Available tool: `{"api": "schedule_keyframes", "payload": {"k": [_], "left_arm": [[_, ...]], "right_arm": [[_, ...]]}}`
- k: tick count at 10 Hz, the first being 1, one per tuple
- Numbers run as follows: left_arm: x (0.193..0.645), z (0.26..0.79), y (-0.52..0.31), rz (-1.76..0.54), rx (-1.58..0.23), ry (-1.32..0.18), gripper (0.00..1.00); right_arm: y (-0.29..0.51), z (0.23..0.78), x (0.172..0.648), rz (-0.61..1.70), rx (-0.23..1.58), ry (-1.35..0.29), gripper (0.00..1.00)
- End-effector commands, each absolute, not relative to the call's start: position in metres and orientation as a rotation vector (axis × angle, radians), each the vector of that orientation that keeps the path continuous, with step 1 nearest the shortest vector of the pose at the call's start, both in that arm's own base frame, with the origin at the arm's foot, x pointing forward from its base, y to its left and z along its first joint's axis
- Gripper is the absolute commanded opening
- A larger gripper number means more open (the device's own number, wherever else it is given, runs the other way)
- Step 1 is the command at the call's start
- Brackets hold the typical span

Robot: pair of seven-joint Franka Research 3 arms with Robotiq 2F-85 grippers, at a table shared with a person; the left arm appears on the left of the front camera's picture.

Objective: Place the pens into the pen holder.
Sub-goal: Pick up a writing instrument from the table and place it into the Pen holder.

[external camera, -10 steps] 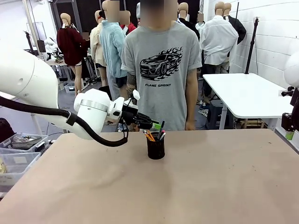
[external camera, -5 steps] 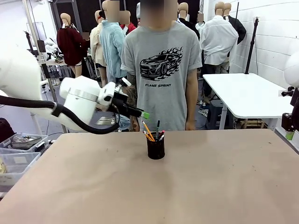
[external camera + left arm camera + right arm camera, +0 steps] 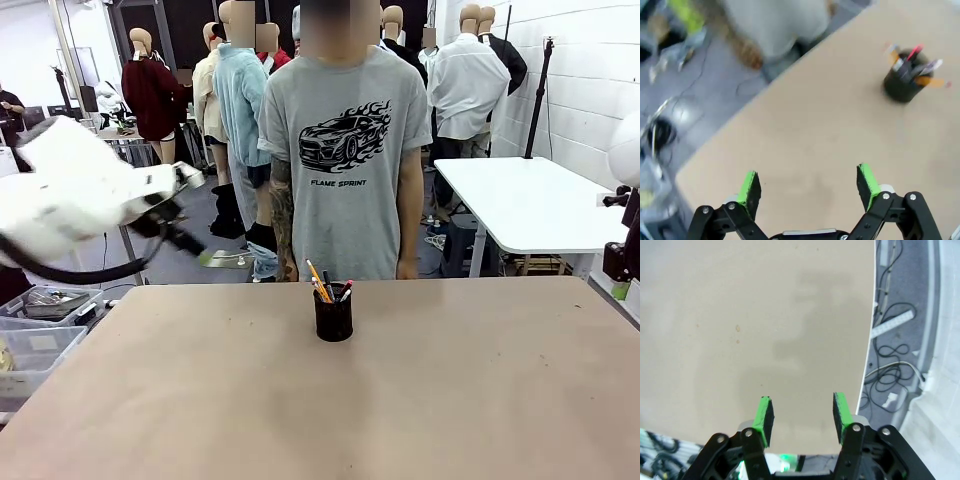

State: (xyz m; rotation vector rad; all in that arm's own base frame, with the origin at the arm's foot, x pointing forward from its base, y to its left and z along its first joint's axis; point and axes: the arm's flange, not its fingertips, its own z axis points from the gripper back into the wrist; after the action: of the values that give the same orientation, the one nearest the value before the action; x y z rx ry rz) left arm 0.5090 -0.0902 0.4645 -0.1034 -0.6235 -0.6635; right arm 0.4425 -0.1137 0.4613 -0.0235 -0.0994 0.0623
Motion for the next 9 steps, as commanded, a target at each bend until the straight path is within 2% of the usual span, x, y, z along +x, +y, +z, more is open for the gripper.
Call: {"api": "schedule_keyframes", "payload": {"k": [1,4,5,7,8,9], "left_arm": [[0.484,0.512,-0.071,-0.388,-0.003,-0.262,1.00],[0.446,0.512,-0.005,-0.127,0.059,-0.131,1.00],[0.441,0.505,0.004,-0.095,0.063,-0.079,1.00],[0.436,0.486,0.012,-0.077,0.030,-0.109,1.00],[0.428,0.503,0.017,-0.090,0.113,-0.067,1.00],[0.428,0.503,0.017,-0.090,0.113,-0.067,1.00]], "right_arm": [[-0.113,0.461,0.443,0.064,-0.019,-0.100,0.61],[-0.113,0.461,0.443,0.064,-0.019,-0.100,0.61],[-0.113,0.461,0.443,0.064,-0.019,-0.100,0.61],[-0.113,0.461,0.443,0.064,-0.019,-0.100,0.61],[-0.113,0.461,0.443,0.064,-0.019,-0.100,0.61],[-0.113,0.461,0.443,0.064,-0.019,-0.100,0.61]]}}
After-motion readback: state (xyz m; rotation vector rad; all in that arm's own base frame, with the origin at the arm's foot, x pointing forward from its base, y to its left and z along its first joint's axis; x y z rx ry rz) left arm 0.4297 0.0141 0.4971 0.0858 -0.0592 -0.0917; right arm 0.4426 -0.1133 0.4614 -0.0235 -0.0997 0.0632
